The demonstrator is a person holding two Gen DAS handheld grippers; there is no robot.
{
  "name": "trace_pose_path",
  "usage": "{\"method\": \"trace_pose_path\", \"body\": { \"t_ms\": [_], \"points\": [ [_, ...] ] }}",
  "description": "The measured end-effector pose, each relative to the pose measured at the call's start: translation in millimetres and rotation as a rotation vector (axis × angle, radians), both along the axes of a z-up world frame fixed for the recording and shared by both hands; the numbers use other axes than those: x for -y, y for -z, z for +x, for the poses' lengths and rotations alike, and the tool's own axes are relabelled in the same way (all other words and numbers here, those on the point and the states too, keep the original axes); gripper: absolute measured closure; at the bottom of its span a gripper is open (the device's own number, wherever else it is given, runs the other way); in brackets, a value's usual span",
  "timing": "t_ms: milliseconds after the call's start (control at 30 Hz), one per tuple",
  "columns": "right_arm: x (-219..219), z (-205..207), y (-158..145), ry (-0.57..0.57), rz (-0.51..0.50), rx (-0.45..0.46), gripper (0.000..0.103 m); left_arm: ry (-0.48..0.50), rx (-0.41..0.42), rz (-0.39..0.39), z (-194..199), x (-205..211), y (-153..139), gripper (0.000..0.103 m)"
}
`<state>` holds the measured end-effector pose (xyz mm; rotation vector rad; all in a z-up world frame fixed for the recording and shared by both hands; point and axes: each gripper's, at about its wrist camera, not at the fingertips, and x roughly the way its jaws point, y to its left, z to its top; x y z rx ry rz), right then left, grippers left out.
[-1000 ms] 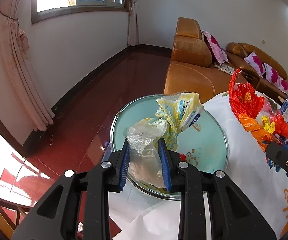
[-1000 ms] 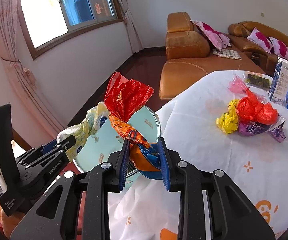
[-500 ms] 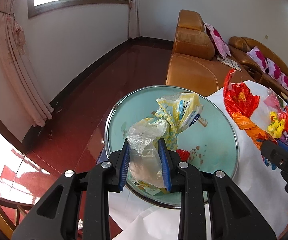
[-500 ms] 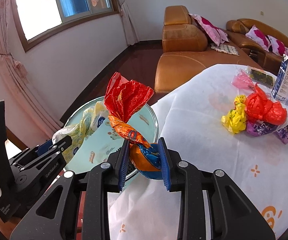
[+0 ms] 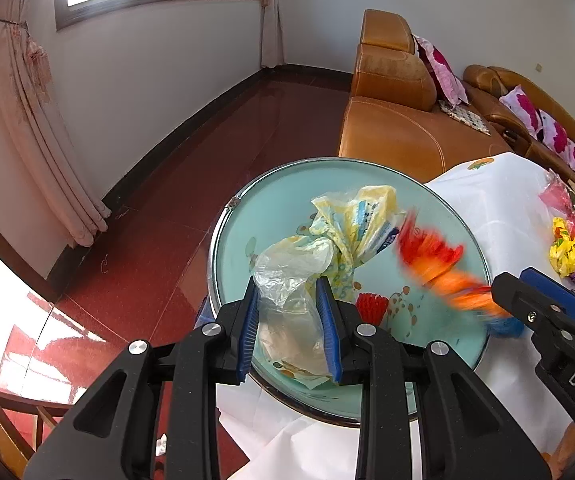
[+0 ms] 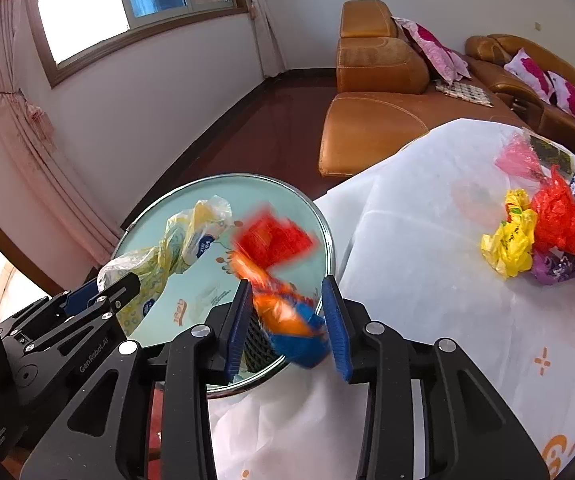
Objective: Collect trash
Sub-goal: 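Open the right tool to drop the candy wrapper while the left tool drops the clear bag into the bin, then move both open tools back over the remaining bags on the table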
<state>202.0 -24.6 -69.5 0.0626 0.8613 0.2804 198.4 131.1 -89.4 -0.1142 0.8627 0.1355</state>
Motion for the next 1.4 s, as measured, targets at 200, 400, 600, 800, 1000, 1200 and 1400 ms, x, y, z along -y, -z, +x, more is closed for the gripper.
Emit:
{"method": "trace_pose_path", "body": {
  "t_ms": [200,400,600,800,1000,1200,1400],
  "points": [
    [8,-4,-6,0.008,0.014,0.015,0.066,0.000,-0.003,0.007,1,2,3,0.075],
    [26,-9,-11,0.047,0.027,0.025,0.066,0.010,0.002,0.016,0,5,1,0.075],
    [39,-21,-15,0.079,0.035,0.034,0.066,0.019,-0.002,0.030,2,11,0,0.072],
    [50,-30,-16,0.107,0.050,0.032,0.065,0.022,0.012,0.056,-1,17,-7,0.052],
    [60,-39,-19,0.132,0.064,0.032,0.065,0.013,0.027,0.071,-8,20,-17,0.042],
    [72,-51,-25,0.155,0.076,0.048,0.061,-0.002,0.038,0.089,-18,24,-24,0.028],
    [94,-62,-30,0.195,0.083,0.057,0.058,0.017,0.050,0.091,-28,36,-32,0.026]
  ]
}}
